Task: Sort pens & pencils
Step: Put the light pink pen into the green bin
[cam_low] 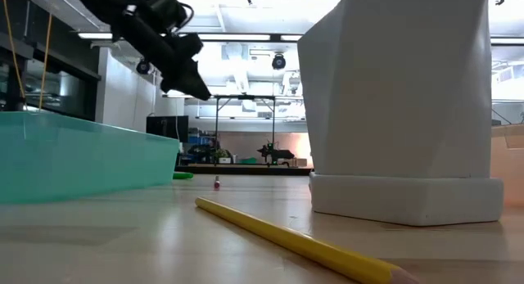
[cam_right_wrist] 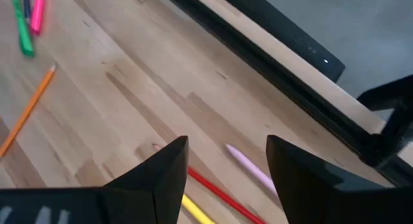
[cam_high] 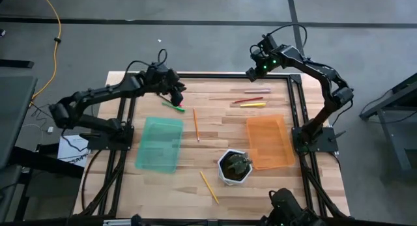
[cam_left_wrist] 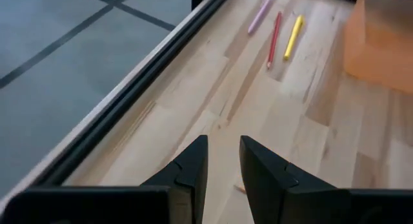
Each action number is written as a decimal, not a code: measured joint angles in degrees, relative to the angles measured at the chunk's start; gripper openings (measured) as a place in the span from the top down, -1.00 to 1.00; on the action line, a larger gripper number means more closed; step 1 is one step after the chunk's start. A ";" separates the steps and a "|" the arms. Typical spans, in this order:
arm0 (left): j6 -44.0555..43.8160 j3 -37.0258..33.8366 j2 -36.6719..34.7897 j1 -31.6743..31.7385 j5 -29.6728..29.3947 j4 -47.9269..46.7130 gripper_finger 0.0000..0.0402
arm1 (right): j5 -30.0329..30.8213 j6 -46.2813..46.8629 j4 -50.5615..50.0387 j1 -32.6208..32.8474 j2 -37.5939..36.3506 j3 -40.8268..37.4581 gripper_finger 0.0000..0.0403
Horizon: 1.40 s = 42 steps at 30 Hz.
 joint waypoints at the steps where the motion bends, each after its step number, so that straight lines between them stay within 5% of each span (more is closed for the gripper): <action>1: 1.11 0.77 0.99 -0.02 0.02 0.08 0.61 | 0.00 -0.02 -0.13 -0.18 -0.02 0.00 0.01; 23: -5.07 3.74 6.21 1.01 -0.65 -1.81 0.61 | 0.21 -14.52 -6.15 -2.31 7.57 0.00 0.01; 32: -5.97 3.74 6.21 0.98 -0.46 -3.58 0.61 | 5.74 -19.97 -9.68 0.90 7.67 0.00 0.01; 37: -5.99 3.74 6.21 0.96 -0.45 -4.68 0.61 | 15.67 -21.85 -10.88 4.26 7.67 0.00 0.01; 42: -5.98 3.74 6.21 0.97 -0.44 -4.66 0.61 | 16.95 -19.39 -9.43 5.54 7.68 0.00 0.01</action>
